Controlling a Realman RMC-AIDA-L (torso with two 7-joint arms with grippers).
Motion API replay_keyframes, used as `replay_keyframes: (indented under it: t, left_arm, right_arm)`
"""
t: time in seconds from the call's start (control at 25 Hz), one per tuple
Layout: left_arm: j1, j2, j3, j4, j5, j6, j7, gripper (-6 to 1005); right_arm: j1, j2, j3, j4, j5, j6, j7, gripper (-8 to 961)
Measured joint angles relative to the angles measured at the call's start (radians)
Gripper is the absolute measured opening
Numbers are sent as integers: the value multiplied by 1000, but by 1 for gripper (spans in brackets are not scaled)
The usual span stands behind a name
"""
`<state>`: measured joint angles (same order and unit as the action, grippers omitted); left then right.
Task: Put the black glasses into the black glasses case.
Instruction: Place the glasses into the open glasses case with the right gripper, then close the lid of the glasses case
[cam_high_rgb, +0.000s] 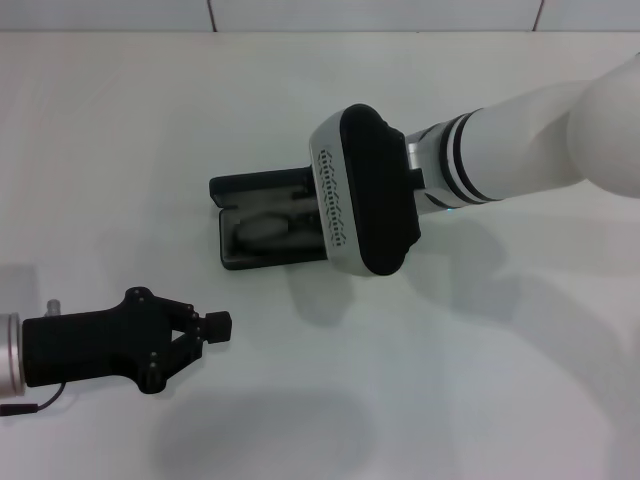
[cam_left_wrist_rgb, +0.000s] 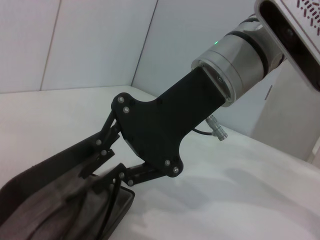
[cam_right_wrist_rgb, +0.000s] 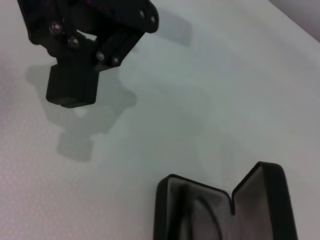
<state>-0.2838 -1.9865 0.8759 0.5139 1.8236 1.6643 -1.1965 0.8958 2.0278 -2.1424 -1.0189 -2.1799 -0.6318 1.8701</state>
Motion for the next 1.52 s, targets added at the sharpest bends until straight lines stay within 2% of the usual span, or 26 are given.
replay_keyframes:
  t: [0.08, 0.4, 0.64, 0.88, 1.24, 1.4, 1.52]
  left_arm:
    - [0, 0, 0, 0, 0, 0, 0, 0]
    - [1, 0, 0, 0, 2, 1, 0, -1]
    - [9, 2, -6, 0, 2, 24, 0, 0]
    - [9, 3, -7, 2, -6, 26, 0, 0]
    - [5, 6, -50, 8, -10, 39, -2, -1]
    - [-6, 8, -76, 9, -12, 42, -4, -1]
    - [-12, 5, -85, 12, -12, 42, -3, -1]
  right_arm:
    - [0, 0, 0, 0, 0, 3, 0, 94]
    - [-11, 0, -1, -19, 0, 7, 0, 297]
    - [-30, 0, 11, -77, 29, -42, 1, 318]
    - [-91, 0, 70, -147, 56, -118, 1, 336]
    - [-279, -3, 305, -322, 236, -292, -10, 363]
    - [-356, -4, 462, -328, 347, -434, -26, 376]
    - [-420, -4, 582, -284, 475, -560, -110, 385]
